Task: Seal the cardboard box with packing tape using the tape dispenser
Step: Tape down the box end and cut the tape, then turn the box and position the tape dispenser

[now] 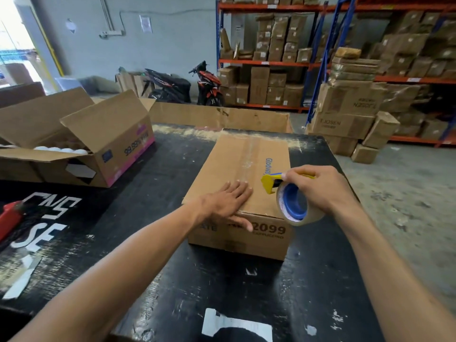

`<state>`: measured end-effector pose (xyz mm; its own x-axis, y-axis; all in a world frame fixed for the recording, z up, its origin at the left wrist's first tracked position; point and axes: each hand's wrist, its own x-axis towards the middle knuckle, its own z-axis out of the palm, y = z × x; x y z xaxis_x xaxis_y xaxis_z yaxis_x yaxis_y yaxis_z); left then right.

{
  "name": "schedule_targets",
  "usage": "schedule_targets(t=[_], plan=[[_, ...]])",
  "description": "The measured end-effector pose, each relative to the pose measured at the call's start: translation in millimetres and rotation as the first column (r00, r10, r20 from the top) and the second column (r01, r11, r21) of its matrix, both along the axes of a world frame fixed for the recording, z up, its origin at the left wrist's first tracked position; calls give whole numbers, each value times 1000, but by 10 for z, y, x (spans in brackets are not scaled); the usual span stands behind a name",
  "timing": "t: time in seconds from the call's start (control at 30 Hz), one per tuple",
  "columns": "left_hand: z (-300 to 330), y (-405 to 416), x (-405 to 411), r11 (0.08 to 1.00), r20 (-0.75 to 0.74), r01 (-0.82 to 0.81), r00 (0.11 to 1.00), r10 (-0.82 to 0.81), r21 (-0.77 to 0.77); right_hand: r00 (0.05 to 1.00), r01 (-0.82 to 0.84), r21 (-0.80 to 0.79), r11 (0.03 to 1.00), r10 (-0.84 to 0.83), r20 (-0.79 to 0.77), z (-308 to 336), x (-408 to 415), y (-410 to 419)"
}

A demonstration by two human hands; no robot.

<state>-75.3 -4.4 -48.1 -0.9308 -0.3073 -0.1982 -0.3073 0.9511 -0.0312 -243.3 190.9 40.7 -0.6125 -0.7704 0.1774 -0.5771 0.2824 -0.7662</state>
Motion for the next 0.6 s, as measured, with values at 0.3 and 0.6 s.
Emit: schedule_targets(t=[0.3, 0.6], plan=[[-125, -103, -12, 997, -88, 65, 994, -68, -46, 999, -7, 10, 1000, 8, -47, 71, 258, -45], [151, -48, 333, 443, -323, 82, 802, 503, 893, 941, -177, -44, 983, 156, -301, -96, 276, 251]])
